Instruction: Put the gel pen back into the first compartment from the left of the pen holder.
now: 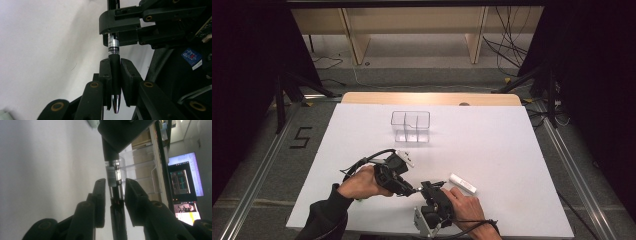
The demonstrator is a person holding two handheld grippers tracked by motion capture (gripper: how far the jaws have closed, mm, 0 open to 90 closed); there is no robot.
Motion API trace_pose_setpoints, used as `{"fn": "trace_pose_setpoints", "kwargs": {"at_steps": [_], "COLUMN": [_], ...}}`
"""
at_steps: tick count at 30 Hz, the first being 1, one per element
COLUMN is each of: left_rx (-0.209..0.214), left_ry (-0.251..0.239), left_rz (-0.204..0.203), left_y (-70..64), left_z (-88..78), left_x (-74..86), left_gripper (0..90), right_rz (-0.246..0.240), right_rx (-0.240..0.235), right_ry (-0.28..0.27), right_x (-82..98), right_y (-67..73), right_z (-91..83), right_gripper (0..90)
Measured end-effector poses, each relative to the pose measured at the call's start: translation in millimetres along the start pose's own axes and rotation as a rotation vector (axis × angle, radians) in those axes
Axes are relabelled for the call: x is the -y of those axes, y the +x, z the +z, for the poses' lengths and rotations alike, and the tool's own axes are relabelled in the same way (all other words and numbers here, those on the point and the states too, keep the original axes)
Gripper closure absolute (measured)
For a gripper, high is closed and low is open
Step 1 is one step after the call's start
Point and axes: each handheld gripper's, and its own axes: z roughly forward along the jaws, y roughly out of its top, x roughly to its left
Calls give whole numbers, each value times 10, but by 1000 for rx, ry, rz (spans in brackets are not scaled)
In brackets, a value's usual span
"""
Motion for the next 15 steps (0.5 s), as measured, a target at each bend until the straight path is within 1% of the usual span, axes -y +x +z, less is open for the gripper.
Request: {"fn": "trace_pose_setpoints", "kwargs": {"at_steps": [1, 2, 3, 4, 5, 7, 8, 10, 12, 13, 14, 15], "left_rx": [0, 1, 1, 3, 3, 3, 4, 8, 16, 21, 22, 25], "left_ry": [3, 3, 6, 7, 5, 4, 6, 8, 9, 12, 7, 0], "left_rz": [2, -2, -1, -2, -3, -8, -10, -12, -20, -23, -31, -40], "left_y": [2, 0, 1, -1, 0, -3, -3, 8, 14, 16, 19, 28], "left_z": [2, 8, 11, 15, 17, 23, 26, 26, 28, 24, 18, 6], "left_x": [1, 1, 1, 1, 0, -1, 0, 0, 4, 6, 9, 10], "left_gripper": [797, 797, 797, 797, 797, 797, 796, 795, 788, 785, 782, 765], "right_rz": [0, -16, -16, -18, -30, -26, -50, -67, -65, -67, -60, -67], "right_rx": [1, -2, -2, 0, -6, -3, 1, -6, -4, -11, -11, -10], "right_ry": [3, 4, 12, 12, 7, 19, 14, 11, 9, 7, 4, 5], "right_x": [-2, -2, -3, -3, 1, -3, 0, -1, 2, 1, -3, -4], "right_y": [14, 18, 33, 36, 31, 52, 47, 47, 54, 49, 56, 56], "right_z": [1, 2, -3, -3, -1, -5, 0, 6, 11, 7, 4, 3], "right_gripper": [739, 748, 760, 771, 777, 785, 787, 791, 794, 795, 795, 796]}}
